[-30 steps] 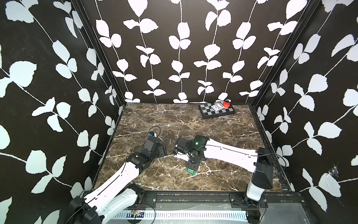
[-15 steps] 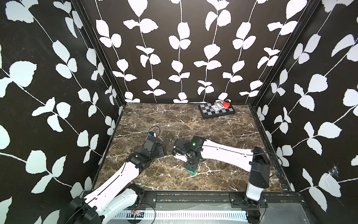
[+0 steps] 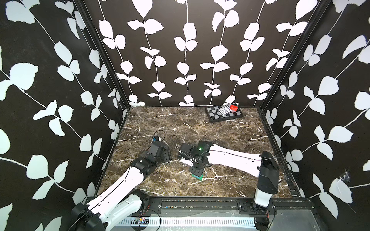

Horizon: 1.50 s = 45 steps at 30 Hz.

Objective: Assemble the number 1 with lego
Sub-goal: Assemble the lego brick with the lego brick.

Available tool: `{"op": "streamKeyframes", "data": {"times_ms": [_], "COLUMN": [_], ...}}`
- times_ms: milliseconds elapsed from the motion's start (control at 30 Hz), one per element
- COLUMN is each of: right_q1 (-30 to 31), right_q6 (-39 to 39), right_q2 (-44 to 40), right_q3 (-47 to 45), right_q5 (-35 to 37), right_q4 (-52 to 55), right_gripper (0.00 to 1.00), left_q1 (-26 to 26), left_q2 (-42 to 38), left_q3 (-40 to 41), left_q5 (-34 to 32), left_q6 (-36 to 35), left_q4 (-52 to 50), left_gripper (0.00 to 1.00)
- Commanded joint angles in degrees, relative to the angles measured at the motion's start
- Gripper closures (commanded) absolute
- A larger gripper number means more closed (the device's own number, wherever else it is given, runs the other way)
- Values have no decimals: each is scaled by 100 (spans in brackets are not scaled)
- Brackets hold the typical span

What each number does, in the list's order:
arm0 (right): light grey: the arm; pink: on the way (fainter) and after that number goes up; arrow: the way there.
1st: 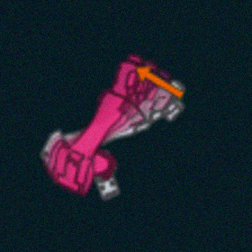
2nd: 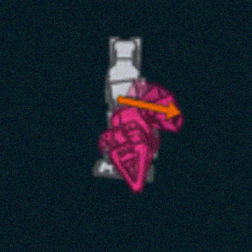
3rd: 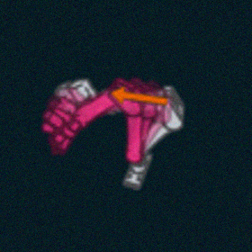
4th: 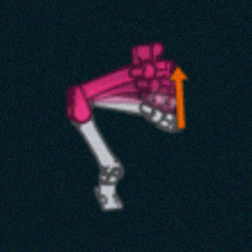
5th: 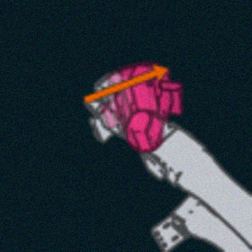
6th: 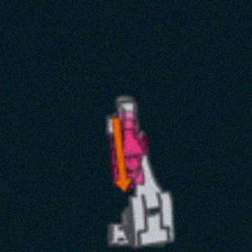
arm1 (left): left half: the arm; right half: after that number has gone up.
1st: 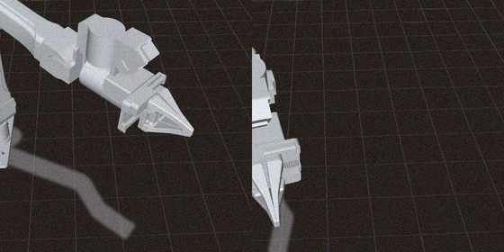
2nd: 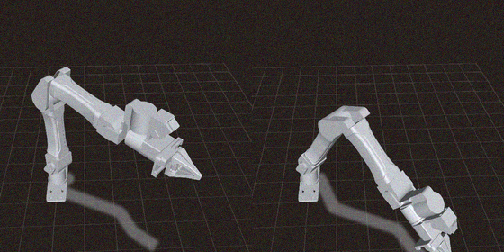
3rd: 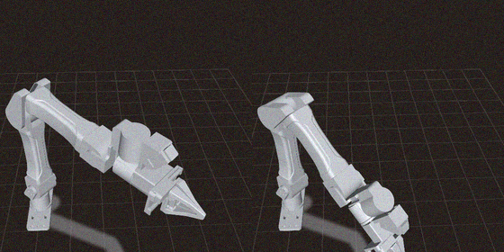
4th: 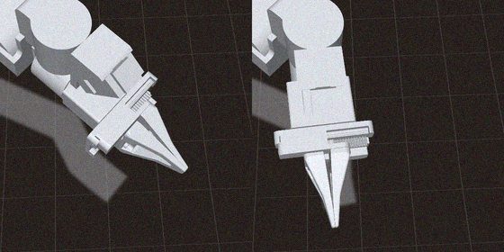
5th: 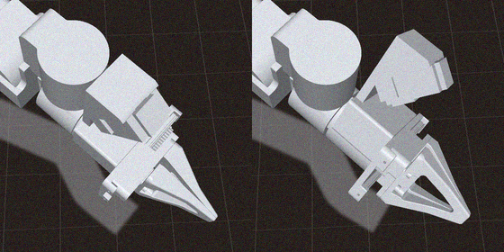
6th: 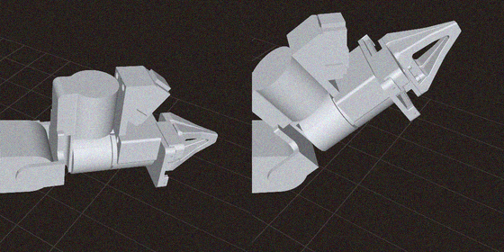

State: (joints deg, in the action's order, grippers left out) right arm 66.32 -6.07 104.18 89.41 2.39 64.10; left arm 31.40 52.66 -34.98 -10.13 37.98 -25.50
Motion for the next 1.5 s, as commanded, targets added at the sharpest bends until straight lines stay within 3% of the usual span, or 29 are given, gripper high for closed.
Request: {"op": "streamKeyframes", "data": {"times_ms": [0, 800, 1300, 1467], "right_q1": [-44, -164, -129, -127], "right_q6": [-110, 219, 145, 44], "right_q2": [-21, 890, 1600, 1150], "right_q3": [-267, -1027, -865, -744], "right_q5": [-73, -964, -834, -881], "right_q4": [-94, -170, 233, -15], "right_gripper": [87, 91, 93, 85], "left_q1": [-37, -37, -37, -37], "left_q2": [-93, -237, -392, -388], "left_q3": [38, 45, 11, -48], "left_q5": [-42, -92, -216, -237], "left_q6": [26, 67, 70, 36], "left_q4": [-116, -254, -457, -477], "left_gripper": [32, 33, 33, 33]}}
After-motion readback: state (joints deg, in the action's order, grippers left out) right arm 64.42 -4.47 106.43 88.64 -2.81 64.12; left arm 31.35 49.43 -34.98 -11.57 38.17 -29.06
